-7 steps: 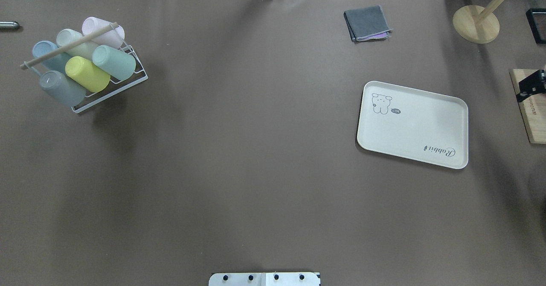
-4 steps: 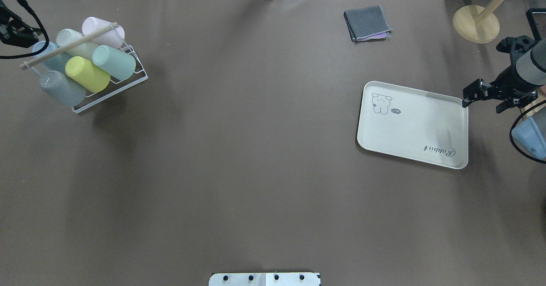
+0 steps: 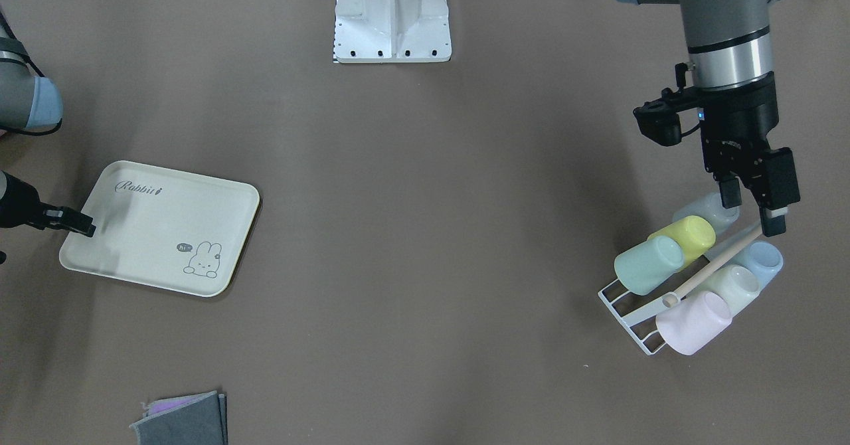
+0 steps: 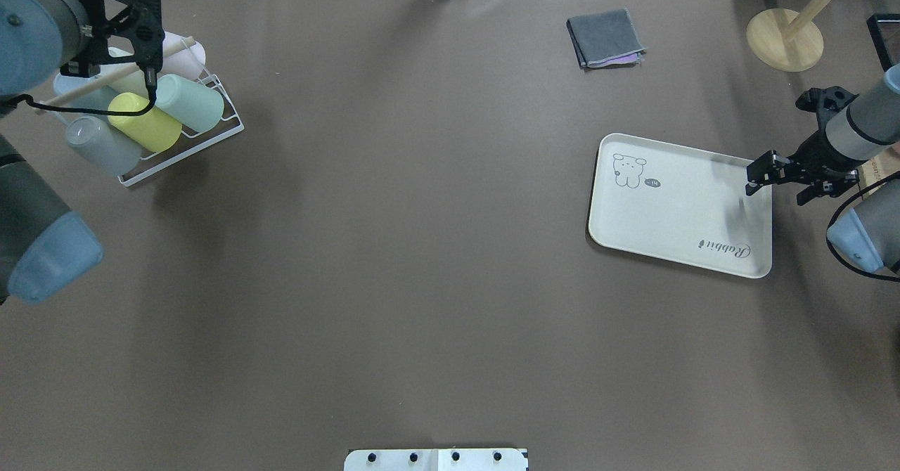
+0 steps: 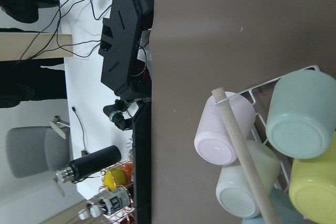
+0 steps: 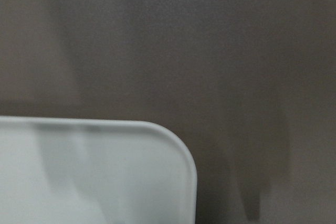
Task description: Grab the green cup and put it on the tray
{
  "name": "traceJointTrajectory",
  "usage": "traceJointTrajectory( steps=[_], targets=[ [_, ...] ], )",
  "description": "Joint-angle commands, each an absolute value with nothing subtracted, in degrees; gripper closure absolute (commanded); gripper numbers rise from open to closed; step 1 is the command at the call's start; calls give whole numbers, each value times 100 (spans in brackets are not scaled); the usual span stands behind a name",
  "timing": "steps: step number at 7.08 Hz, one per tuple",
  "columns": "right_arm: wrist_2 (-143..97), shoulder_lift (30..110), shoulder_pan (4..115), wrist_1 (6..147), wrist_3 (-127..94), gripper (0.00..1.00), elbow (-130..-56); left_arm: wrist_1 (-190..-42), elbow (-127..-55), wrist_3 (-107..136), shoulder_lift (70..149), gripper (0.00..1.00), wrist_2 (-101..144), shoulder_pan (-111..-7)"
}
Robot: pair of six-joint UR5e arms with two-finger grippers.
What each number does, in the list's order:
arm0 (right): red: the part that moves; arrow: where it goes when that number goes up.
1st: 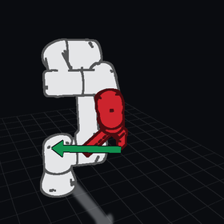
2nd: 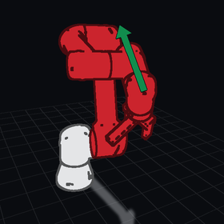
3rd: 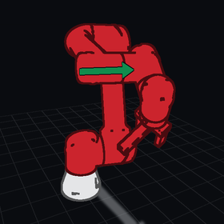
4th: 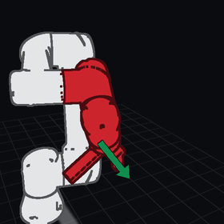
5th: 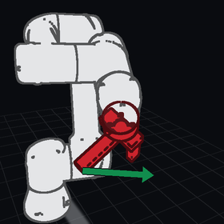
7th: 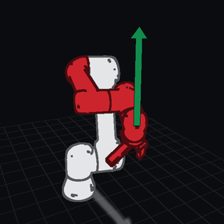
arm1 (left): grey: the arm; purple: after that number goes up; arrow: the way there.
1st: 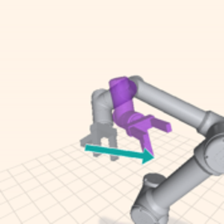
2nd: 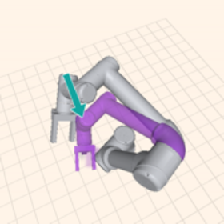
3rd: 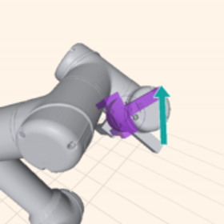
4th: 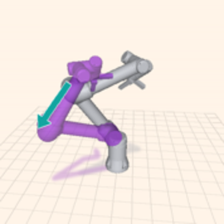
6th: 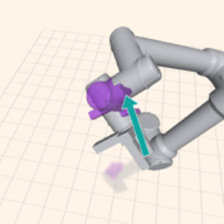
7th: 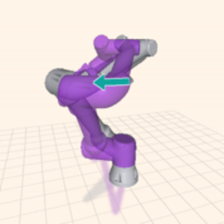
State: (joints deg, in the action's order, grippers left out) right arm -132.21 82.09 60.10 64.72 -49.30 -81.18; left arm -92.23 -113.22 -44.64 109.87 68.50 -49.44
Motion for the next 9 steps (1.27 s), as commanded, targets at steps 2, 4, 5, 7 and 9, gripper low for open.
traceJointTrajectory(
  steps=[2, 4, 5, 7, 9],
  targets=[
    [-13464, 8200, 5994, 6073, -5133, 59, -7945, -9527, -10866, -5634, 10977, 1, 4792, -4036],
    [-13605, 8235, 6012, 6056, -5124, 100, -8006, -9650, -10574, -6061, 10882, 1, 3953, -3458],
    [-13666, 8288, 6020, 6056, -5098, 100, -8103, -9642, -10399, -6108, 10776, 1, 3642, -3254],
    [-13834, 8349, 6038, 6056, -5045, 100, -8156, -9790, -9925, -6056, 10775, 1, 3086, -3015],
    [-13999, 8394, 6055, 6073, -5027, 100, -8322, -10533, -9162, -6064, 10801, 1, 2805, -2918]
  ],
)
